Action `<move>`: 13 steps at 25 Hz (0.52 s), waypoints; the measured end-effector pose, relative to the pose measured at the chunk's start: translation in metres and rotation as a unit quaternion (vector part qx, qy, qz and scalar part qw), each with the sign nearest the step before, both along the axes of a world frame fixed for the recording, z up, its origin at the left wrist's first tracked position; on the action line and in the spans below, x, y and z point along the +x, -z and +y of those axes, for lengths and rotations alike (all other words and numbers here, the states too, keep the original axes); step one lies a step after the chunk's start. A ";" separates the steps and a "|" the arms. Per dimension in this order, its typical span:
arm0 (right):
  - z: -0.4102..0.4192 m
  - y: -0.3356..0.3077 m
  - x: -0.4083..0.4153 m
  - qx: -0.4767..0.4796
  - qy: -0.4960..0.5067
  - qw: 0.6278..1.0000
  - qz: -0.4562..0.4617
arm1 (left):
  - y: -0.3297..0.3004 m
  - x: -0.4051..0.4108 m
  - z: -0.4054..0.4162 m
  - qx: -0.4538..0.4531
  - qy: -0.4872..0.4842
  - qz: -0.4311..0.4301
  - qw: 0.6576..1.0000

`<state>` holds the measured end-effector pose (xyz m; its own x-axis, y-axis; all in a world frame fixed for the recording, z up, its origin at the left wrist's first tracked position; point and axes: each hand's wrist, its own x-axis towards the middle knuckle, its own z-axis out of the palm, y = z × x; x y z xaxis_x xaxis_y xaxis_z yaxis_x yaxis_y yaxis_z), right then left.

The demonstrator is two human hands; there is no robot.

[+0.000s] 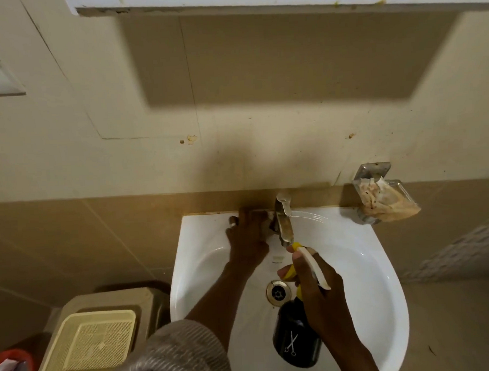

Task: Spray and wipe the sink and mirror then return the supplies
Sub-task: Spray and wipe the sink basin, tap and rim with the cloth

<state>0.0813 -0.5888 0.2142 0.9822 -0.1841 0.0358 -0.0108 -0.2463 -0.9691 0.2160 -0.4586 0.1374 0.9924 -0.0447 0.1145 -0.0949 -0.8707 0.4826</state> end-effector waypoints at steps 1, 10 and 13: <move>0.000 -0.002 0.000 -0.004 0.004 1.000 -0.004 | -0.001 0.000 -0.006 -0.004 0.010 0.014 1.000; 0.008 -0.024 -0.007 0.015 0.051 0.999 -0.002 | 0.005 -0.034 0.026 0.010 0.224 0.045 0.974; 0.016 -0.030 -0.010 0.013 0.053 0.998 -0.015 | -0.015 -0.030 0.047 -0.012 0.280 0.087 0.956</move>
